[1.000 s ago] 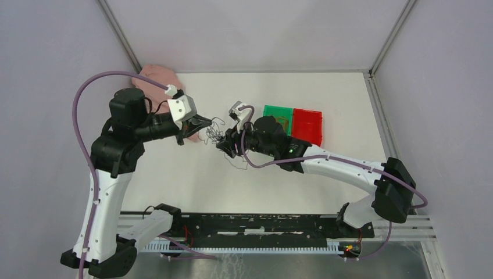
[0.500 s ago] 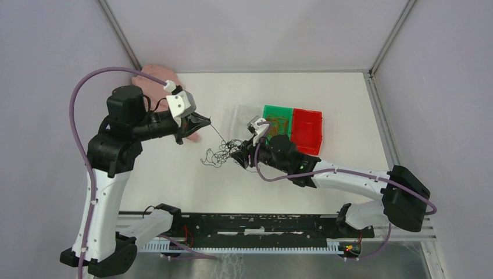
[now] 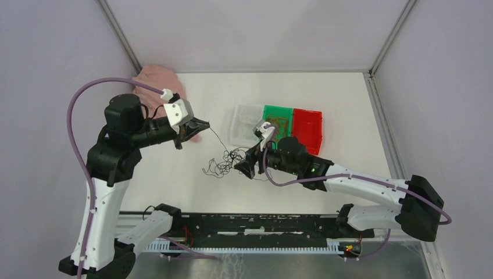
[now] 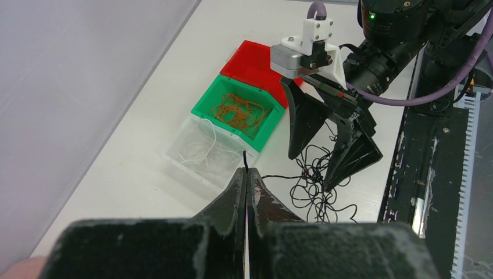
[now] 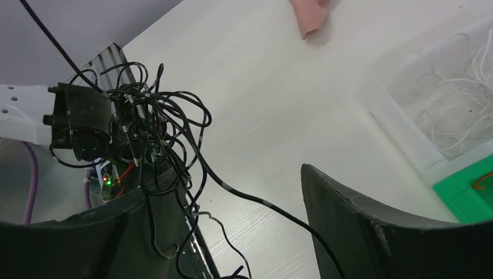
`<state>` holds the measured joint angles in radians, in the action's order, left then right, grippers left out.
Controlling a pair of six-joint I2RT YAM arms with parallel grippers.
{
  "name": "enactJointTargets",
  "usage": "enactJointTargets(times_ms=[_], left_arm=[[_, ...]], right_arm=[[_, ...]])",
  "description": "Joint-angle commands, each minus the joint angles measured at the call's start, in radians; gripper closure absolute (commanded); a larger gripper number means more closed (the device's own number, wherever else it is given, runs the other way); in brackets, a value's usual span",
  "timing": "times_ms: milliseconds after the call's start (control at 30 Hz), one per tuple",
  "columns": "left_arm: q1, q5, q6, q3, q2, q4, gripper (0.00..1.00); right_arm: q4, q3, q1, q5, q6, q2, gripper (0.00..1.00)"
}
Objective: Untangle the cables
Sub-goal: Untie the cable.
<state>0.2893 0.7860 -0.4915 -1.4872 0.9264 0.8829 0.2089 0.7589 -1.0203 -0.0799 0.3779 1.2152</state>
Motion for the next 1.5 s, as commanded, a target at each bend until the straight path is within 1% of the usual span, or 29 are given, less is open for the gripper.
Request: enactJointTargets(times_ms=[0, 67, 133, 167, 233, 367, 500, 600, 833, 1000, 1100, 1200, 1300, 1467], left_arm=[[0.001, -0.007, -0.014, -0.008, -0.013, -0.057, 0.97], [0.001, -0.004, -0.019, -0.010, -0.013, -0.053, 0.97], [0.000, 0.004, -0.019, -0.008, -0.011, -0.046, 0.97], [0.001, 0.010, -0.019, -0.005, -0.010, -0.041, 0.97], [-0.001, 0.023, -0.006, 0.005, -0.009, -0.040, 0.97], [0.000, 0.044, 0.013, 0.038, -0.017, -0.037, 0.97], [0.001, 0.007, 0.001, 0.101, -0.034, -0.050, 0.97], [-0.001, -0.034, -0.029, 0.137, -0.042, -0.050, 0.97], [0.000, -0.008, -0.020, 0.065, -0.026, -0.050, 0.97], [0.001, -0.016, -0.027, 0.060, -0.033, -0.050, 0.97], [0.000, -0.017, -0.028, 0.058, -0.034, -0.050, 0.97], [0.001, -0.010, -0.021, 0.055, -0.034, -0.050, 0.97], [-0.001, -0.005, -0.013, 0.050, -0.031, -0.050, 0.97], [0.001, -0.007, 0.000, 0.041, -0.026, -0.059, 0.97]], right_arm=[[-0.011, 0.019, 0.001, -0.096, -0.002, -0.031, 0.21], [0.010, 0.006, 0.001, -0.133, 0.007, -0.033, 0.17], [0.023, 0.020, 0.001, -0.157, 0.020, -0.034, 0.11], [0.016, 0.045, 0.002, -0.157, 0.022, -0.033, 0.08], [0.000, 0.104, 0.005, -0.156, 0.020, -0.038, 0.07], [0.005, 0.199, 0.008, -0.143, 0.013, -0.052, 0.01], [-0.024, 0.239, 0.013, -0.081, -0.011, -0.061, 0.01], [-0.016, 0.223, 0.029, -0.069, -0.007, -0.077, 0.01], [-0.062, 0.123, 0.037, -0.039, -0.026, -0.051, 0.11], [0.015, 0.045, 0.036, -0.091, 0.034, -0.009, 0.14], [0.077, 0.025, 0.036, -0.153, 0.090, 0.023, 0.19], [0.108, 0.017, 0.035, -0.166, 0.119, 0.046, 0.21], [0.128, 0.017, 0.034, -0.171, 0.136, 0.064, 0.20], [0.162, 0.006, 0.032, -0.151, 0.170, 0.081, 0.15]])
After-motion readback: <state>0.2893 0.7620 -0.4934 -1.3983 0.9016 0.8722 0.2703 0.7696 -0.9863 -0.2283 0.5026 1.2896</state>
